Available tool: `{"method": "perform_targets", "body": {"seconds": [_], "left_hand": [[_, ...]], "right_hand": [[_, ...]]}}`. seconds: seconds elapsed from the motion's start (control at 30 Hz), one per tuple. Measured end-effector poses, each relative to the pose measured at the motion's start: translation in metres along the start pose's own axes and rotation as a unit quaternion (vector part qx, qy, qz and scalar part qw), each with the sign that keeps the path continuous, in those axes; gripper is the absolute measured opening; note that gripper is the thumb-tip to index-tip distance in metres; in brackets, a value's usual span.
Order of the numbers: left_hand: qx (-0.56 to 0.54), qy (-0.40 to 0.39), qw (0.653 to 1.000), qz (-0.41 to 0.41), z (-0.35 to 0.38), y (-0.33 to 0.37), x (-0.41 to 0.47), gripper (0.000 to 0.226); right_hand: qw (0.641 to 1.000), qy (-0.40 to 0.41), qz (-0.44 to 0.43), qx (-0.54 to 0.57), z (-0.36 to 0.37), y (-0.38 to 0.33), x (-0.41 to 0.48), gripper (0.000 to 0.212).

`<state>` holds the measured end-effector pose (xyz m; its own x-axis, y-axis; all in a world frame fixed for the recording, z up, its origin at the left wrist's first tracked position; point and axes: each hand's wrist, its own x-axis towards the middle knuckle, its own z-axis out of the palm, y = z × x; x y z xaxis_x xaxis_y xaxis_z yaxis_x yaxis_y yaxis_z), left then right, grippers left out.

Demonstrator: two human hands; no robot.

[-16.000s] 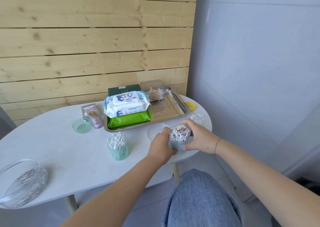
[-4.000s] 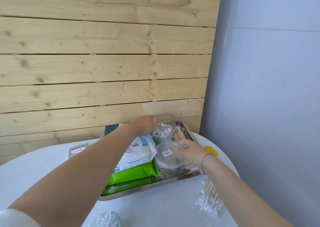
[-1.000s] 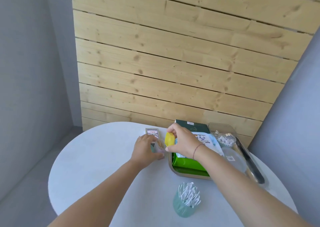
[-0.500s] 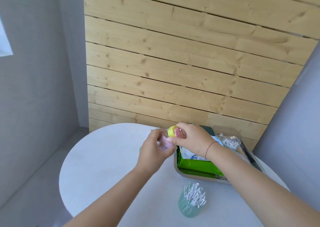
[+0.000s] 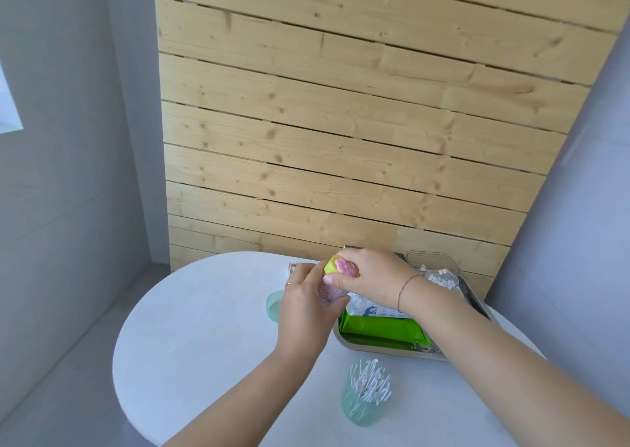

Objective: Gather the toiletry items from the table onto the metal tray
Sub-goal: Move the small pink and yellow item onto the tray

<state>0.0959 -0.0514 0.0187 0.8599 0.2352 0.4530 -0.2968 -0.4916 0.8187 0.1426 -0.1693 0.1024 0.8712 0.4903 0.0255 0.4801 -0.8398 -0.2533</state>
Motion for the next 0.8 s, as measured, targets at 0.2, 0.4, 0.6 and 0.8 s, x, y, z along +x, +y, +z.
{"method": "perform_targets", "body": {"seconds": [0.2, 0.4, 0.6, 0.8], "left_hand": [[0.028, -0.012, 0.999, -0.017, 0.002, 0.009, -0.001, 0.035], [-0.008, -0.04, 0.998, 0.04, 0.02, 0.055, 0.021, 0.047], [0.008, -0.075, 0.995, 0.065, 0.07, 0.102, 0.03, 0.04], [-0.02, -0.209, 0.975, 0.074, 0.144, 0.13, 0.045, 0.059]], "right_hand": [[0.991, -0.028, 0.043, 0.122, 0.0, 0.006, -0.01, 0.045], [0.71, -0.066, 0.175, 0.679, -0.015, 0.031, -0.03, 0.049], [0.713, 0.077, 0.205, 0.666, -0.042, 0.073, -0.052, 0.022], [0.784, 0.069, 0.255, 0.562, -0.06, 0.159, -0.083, 0.04]]}}
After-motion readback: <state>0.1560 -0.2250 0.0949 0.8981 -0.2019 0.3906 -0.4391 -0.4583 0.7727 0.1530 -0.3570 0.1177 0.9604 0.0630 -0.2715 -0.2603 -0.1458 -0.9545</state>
